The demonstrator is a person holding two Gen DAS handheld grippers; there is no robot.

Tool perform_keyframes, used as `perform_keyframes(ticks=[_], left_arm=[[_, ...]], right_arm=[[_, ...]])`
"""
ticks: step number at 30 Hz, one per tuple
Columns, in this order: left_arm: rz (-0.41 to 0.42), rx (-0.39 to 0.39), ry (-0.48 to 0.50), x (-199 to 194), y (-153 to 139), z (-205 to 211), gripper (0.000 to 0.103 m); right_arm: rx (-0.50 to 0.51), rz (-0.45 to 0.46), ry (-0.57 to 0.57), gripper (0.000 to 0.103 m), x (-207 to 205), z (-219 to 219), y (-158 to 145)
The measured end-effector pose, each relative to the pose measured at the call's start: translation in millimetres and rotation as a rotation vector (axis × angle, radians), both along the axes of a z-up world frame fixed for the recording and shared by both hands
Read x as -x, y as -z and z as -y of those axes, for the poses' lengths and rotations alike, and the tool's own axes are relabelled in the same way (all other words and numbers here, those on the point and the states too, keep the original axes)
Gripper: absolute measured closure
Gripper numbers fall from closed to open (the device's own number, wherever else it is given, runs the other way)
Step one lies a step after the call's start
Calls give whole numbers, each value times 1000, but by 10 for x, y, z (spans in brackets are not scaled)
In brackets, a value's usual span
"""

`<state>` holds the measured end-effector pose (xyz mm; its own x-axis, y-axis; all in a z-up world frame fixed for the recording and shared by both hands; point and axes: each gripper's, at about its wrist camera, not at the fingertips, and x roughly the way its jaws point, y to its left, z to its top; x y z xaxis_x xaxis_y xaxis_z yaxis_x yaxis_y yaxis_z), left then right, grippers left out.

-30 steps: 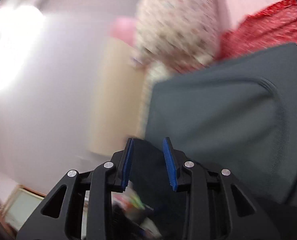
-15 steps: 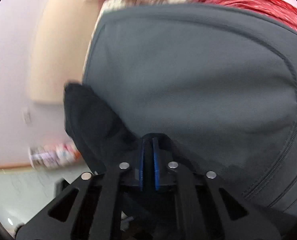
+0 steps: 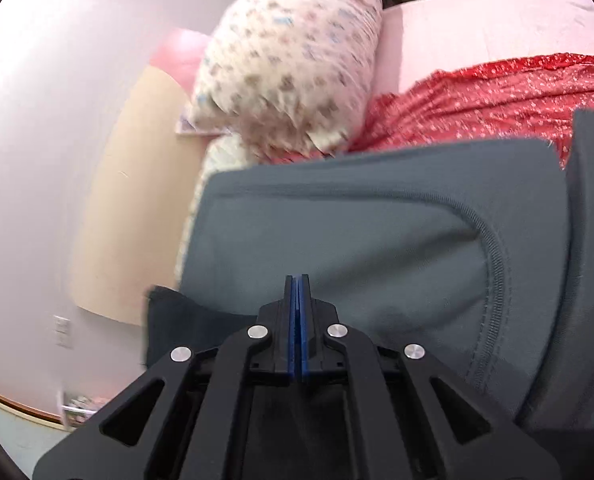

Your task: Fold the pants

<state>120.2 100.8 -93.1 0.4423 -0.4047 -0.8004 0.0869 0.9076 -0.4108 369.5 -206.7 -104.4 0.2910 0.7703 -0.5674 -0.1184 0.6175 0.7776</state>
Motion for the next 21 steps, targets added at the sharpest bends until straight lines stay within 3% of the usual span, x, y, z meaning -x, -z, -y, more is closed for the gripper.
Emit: perform_keyframes(ticks=[2, 5, 7, 10, 13, 15, 18, 21], left_arm=[[12, 23, -41, 7, -100, -117, 2], [65, 45, -91, 20, -282, -324, 2], [94, 42, -121, 1, -389, -462, 2], [107, 34, -142, -53, -450, -573, 2], [98, 17, -147, -136, -449, -592, 2], [84, -4, -159, -206, -423, -595, 2], [62, -13, -170, -352, -371, -580, 2], [13, -50, -189, -530, -246, -611, 2]], right_arm=[[-45, 100, -52, 101, 184, 121, -288], [-15, 207, -183, 101, 584, 164, -503], [6, 232, -248, 101, 875, 228, -490], [7, 200, -298, 101, 1292, 370, -361], [177, 208, -214, 101, 1542, 412, -184], [366, 285, -167, 101, 1625, 276, -109], [597, 410, -239, 101, 1697, -177, -10], [725, 383, -295, 100, 1636, -507, 263]])
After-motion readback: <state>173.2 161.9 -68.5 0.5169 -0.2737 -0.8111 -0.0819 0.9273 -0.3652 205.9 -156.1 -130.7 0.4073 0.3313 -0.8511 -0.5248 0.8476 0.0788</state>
